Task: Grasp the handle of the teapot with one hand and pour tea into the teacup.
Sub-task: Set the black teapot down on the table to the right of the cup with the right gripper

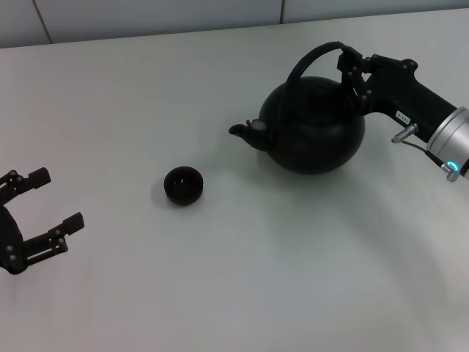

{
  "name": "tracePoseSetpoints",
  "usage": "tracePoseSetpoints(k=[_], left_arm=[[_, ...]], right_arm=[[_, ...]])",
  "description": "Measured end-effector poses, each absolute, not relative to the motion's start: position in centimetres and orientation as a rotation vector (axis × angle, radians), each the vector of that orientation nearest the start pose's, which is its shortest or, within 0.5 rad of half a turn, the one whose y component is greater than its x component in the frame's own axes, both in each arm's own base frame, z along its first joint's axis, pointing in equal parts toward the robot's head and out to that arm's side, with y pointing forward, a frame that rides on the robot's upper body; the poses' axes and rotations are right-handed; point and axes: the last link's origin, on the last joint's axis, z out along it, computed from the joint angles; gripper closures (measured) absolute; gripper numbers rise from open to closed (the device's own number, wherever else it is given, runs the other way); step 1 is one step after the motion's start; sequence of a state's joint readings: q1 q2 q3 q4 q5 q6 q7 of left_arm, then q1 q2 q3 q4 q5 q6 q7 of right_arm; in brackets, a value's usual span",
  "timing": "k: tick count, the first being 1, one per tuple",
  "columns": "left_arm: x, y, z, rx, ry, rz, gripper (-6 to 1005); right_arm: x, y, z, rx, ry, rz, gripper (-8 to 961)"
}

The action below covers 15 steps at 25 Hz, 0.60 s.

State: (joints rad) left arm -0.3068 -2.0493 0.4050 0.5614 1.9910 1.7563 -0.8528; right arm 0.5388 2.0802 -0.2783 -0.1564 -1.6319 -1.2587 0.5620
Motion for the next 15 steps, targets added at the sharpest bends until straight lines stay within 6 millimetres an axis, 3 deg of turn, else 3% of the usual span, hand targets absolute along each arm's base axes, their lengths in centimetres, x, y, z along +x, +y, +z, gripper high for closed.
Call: tracePoseSetpoints(k=[15], left_arm=[[-33.02, 24.93, 3.26, -2.477, -0.298, -0.796, 157]], right_arm=[[30.82, 34.51, -2.06, -2.011, 0.434, 0.729, 750]])
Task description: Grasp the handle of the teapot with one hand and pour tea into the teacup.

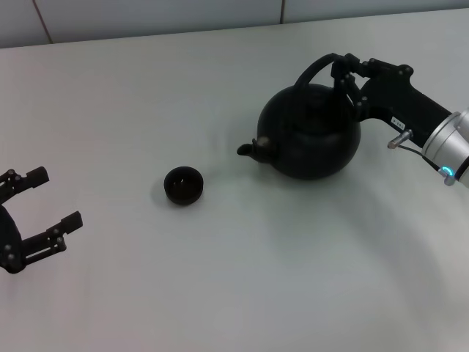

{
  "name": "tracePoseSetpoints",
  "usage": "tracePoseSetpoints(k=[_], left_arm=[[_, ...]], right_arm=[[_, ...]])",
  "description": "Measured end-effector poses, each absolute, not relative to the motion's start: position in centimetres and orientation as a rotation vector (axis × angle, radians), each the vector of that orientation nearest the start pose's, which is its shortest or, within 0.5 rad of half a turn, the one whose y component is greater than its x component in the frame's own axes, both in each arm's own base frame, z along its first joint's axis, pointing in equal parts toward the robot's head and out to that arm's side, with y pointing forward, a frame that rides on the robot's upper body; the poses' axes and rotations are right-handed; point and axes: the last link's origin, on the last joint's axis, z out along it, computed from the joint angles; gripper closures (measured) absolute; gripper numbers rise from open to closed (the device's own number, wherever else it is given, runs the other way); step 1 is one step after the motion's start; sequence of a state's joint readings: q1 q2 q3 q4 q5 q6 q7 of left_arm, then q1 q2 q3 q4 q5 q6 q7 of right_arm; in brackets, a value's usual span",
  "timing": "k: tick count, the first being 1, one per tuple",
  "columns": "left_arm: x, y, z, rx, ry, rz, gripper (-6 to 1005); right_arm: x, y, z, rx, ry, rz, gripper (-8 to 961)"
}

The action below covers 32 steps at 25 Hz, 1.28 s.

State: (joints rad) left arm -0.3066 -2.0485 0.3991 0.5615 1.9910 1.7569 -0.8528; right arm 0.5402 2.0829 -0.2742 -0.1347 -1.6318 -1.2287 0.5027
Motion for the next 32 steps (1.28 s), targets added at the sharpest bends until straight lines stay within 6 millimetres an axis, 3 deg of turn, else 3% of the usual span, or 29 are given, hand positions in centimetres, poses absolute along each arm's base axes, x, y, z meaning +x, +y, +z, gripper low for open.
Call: tracePoseSetpoints(k=[8, 13, 16, 21, 23, 24, 28, 32], left_arm=[[-33.1, 24.7, 3.5, -2.463, -0.298, -0.805, 157], [-33.1, 24.7, 3.5, -2.460, -0.298, -0.807, 157], [-33.0, 24.8, 3.5, -2.461, -0.296, -0.808, 157], [-32.9, 24.9, 3.4, -2.462, -0.293, -0.813, 157], [-32.8, 25.0, 3.4, -2.465, -0.291, -0.813, 158], [-32.8, 25.0, 3.4, -2.465, -0.291, -0.813, 158], [-32.8, 25.0, 3.1, -2.469, -0.296, -0.812, 158], [-32.7, 25.1, 3.0, -2.470, -0.296, -0.817, 158]], right_arm=[[31.2, 34.4, -1.4, -1.967, 0.451, 0.742, 744], [31.5, 34.1, -1.3, -1.965, 0.456, 0.747, 512], [31.5, 34.0, -1.4, -1.969, 0.457, 0.746, 286], [32.1, 32.7, -1.6, -1.976, 0.467, 0.756, 239], [33.0, 30.6, -1.3, -1.948, 0.476, 0.791, 230], [33.0, 30.6, -1.3, -1.948, 0.476, 0.791, 230], [34.5, 27.4, -0.6, -1.864, 0.528, 0.845, 229], [35.1, 26.5, -0.6, -1.840, 0.557, 0.844, 229]])
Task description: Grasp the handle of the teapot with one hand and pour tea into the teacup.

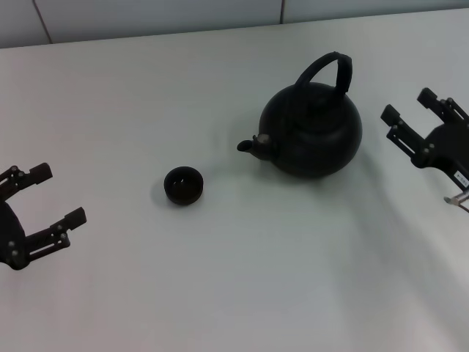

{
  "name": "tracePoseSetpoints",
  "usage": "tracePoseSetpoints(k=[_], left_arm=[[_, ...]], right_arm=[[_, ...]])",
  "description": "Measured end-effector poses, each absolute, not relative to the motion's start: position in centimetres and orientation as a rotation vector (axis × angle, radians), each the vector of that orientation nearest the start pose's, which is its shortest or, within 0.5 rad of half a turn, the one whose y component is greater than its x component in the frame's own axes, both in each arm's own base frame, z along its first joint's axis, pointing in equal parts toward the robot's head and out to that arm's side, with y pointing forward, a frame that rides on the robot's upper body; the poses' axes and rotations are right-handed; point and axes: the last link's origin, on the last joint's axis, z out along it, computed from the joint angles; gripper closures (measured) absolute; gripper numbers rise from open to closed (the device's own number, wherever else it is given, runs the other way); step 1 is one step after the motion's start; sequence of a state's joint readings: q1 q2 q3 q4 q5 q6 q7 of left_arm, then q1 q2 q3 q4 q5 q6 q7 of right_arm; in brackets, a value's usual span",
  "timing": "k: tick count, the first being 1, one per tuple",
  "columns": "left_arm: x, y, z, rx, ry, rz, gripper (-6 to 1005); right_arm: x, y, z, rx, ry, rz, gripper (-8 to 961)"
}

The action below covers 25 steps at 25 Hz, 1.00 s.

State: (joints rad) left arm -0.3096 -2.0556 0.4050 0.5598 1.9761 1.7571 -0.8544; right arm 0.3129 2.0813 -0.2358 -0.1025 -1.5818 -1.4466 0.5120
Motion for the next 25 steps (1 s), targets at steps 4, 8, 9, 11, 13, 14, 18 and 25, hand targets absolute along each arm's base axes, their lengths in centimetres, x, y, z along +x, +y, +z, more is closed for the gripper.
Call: tracePoseSetpoints(k=[4, 8, 9, 11, 13, 14, 18, 25], left_arm=[[-32.6, 25.1, 3.0, -2.470, -0.294, -0.819, 158], [-32.4, 25.4, 2.9, -2.497, -0.278, -0.811, 158], [-32.3, 25.5, 2.9, -2.504, -0.275, -0.809, 158], [-32.2, 25.7, 3.0, -2.515, -0.269, -0.806, 158], [-31.9, 26.1, 3.0, -2.538, -0.252, -0.801, 158], [-31.8, 26.2, 3.0, -2.547, -0.249, -0.800, 158], [-31.3, 26.9, 2.9, -2.590, -0.242, -0.795, 158], [-30.6, 27.8, 3.4, -2.656, -0.264, -0.788, 158]], right_arm=[[34.7, 25.8, 0.5, -1.876, 0.529, 0.916, 229], [33.6, 25.8, 3.0, -2.139, 0.480, 0.994, 228], [33.3, 26.2, 3.6, -2.209, 0.475, 0.987, 228], [32.7, 27.3, 4.8, -2.370, 0.483, 0.944, 228], [32.3, 27.9, 5.2, -2.433, 0.486, 0.919, 229], [31.4, 29.4, 5.8, -2.564, 0.472, 0.853, 229], [30.1, 31.1, 6.1, -2.719, 0.439, 0.732, 229], [28.2, 32.9, 6.0, -2.892, 0.378, 0.562, 229]])
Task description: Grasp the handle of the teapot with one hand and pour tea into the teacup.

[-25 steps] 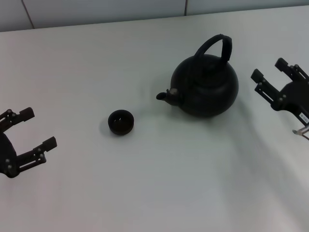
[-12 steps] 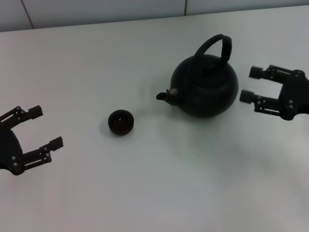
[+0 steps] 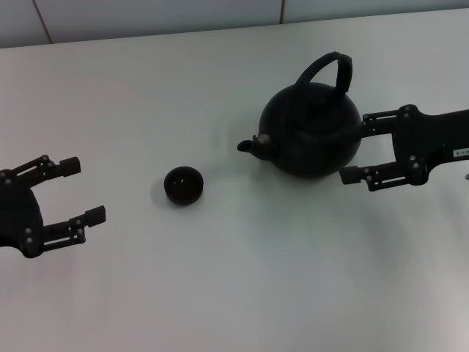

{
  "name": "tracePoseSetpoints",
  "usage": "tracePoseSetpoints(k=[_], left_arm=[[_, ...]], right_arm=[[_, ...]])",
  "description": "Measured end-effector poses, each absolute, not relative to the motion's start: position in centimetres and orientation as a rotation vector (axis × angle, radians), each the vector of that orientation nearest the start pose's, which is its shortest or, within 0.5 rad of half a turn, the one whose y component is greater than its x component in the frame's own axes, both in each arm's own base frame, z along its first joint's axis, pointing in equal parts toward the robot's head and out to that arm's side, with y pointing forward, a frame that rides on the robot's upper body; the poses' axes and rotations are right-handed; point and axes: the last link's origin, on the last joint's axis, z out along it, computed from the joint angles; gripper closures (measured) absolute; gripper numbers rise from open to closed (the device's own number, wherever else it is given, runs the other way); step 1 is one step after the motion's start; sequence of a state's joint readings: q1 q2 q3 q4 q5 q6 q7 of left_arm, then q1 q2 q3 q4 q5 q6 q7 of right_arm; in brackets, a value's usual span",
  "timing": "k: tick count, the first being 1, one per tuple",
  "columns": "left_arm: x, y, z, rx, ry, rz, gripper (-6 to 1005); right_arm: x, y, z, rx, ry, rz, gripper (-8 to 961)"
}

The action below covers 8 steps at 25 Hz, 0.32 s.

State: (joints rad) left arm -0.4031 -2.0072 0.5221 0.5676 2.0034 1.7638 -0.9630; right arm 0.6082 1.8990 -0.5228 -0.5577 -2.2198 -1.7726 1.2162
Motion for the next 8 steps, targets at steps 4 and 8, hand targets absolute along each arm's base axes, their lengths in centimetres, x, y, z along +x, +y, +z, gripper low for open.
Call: tracePoseSetpoints(k=[4, 8], left_arm=[[-30.25, 28.15, 3.40, -2.667, -0.255, -0.795, 158], [-30.20, 28.20, 3.41, -2.667, -0.255, -0.796, 158]], right_arm=[[28.05, 32.87, 5.74, -2.910, 0.344, 0.536, 229], [28.10, 32.79, 5.60, -2.917, 0.343, 0.525, 229]])
